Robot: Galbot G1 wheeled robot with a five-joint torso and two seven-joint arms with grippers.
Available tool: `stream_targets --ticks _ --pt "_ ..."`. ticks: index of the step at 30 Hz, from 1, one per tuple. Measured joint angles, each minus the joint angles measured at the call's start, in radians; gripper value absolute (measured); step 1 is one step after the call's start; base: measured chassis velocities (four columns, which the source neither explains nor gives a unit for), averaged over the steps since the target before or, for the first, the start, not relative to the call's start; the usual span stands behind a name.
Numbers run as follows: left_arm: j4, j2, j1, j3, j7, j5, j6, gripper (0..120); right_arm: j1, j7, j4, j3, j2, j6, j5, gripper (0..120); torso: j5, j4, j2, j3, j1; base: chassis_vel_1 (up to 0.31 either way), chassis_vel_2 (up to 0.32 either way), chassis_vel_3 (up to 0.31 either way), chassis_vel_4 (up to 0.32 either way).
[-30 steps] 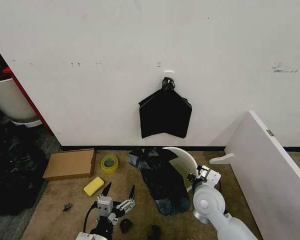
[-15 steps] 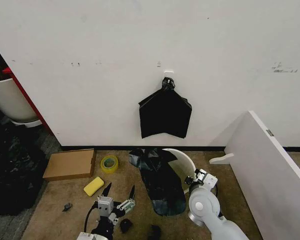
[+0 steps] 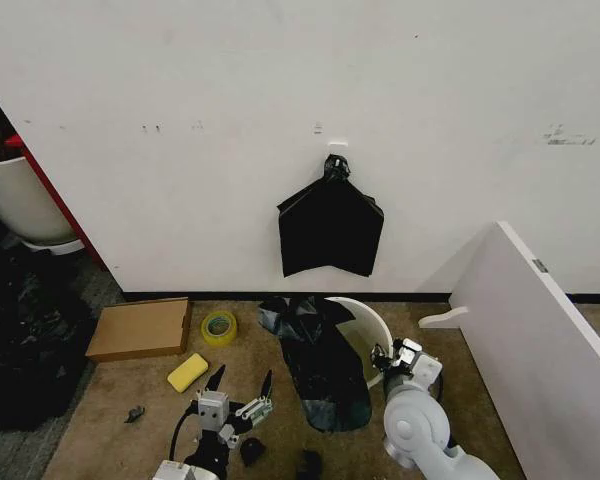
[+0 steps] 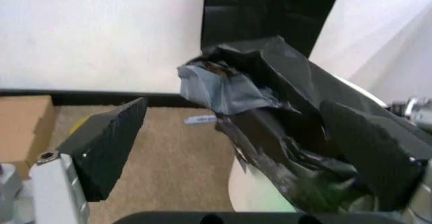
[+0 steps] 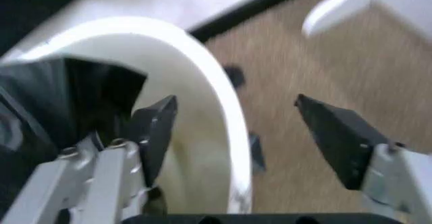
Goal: Place the garbage bag over the trash bin.
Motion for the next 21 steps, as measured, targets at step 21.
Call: stream_targets --ticks 21 --pt "0.137 0.009 -0.399 0.203 -0.120 -0.292 0.272 97 -0.180 -0.201 0.145 0.087 -0.062 0.103 -0.304 100 0.0001 -0.0003 0.000 0.000 0.000 0.000 0.000 0.000 0.000"
